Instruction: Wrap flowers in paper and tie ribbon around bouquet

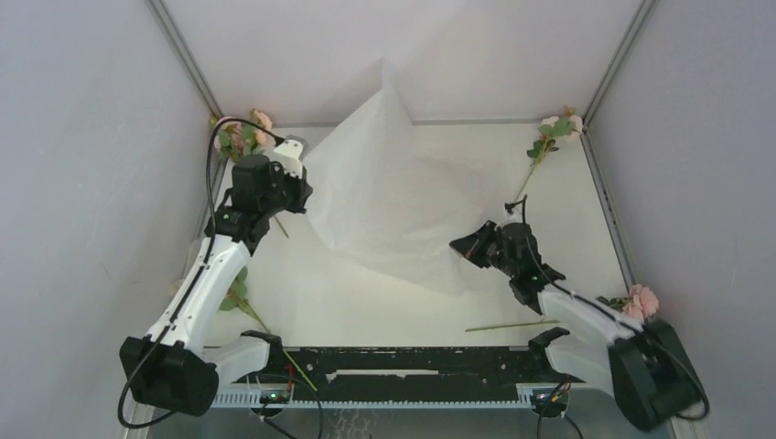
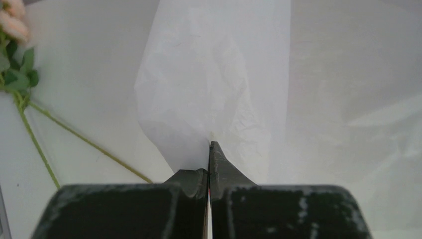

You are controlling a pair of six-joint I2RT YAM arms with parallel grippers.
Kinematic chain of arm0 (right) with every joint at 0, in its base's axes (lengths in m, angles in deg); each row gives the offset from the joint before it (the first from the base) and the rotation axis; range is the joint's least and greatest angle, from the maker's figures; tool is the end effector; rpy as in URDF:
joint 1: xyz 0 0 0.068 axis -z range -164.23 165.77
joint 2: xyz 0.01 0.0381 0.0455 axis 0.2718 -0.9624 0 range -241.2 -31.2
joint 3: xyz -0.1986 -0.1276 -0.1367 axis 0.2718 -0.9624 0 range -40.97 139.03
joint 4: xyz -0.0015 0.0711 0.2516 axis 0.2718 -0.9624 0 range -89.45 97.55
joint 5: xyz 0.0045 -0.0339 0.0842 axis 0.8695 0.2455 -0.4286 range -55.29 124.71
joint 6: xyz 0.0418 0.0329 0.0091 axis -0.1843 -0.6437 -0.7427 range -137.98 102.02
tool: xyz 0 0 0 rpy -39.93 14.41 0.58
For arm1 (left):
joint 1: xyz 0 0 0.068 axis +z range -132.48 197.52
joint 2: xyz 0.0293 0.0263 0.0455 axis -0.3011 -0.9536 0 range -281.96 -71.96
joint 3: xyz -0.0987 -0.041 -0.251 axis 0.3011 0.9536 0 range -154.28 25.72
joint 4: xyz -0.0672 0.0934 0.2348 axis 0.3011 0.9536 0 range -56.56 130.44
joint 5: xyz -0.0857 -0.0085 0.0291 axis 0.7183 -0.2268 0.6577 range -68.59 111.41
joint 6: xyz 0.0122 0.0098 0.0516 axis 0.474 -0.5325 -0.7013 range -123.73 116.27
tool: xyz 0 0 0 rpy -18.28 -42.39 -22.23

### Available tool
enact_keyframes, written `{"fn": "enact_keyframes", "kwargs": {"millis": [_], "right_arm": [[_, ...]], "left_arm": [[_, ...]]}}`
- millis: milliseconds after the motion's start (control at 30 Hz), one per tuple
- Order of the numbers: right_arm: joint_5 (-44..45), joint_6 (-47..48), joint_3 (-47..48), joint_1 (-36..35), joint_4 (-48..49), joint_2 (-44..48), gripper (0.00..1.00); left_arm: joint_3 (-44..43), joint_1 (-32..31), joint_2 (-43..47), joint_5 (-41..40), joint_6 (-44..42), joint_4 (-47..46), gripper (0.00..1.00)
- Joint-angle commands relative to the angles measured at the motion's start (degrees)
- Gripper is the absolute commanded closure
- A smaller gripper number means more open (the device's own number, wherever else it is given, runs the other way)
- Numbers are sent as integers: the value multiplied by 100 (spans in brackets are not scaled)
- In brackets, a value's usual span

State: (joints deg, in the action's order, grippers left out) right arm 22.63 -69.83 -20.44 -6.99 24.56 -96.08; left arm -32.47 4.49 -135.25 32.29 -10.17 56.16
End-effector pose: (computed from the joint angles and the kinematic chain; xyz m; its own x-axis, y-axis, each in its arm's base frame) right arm 0.2016 0.0928 0.1742 -0.6939 0.5428 -0.4732 -0.0066 0.6523 0.7579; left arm 0.2393 -0.0623 0.3365 -0.4087 0.2077 -0.8887 0.4326 0.9015 0.0117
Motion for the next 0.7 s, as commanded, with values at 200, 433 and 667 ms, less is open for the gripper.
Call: {"fn": "enact_keyframes", "kwargs": {"millis": [200,433,667], "right_arm": [[1343,156,-387,-1100,-2966,2380,91],[1606,1392,915,-432,-4795,2483,39],[166,2450,2372,2148,-4420,743,31]], "left_arm": [[614,837,-1186,95,787,-1136,100],[652,854,-1939,-110,1174,-1201,100],[703,860,-2397,-147,1864,-1272,100]]}}
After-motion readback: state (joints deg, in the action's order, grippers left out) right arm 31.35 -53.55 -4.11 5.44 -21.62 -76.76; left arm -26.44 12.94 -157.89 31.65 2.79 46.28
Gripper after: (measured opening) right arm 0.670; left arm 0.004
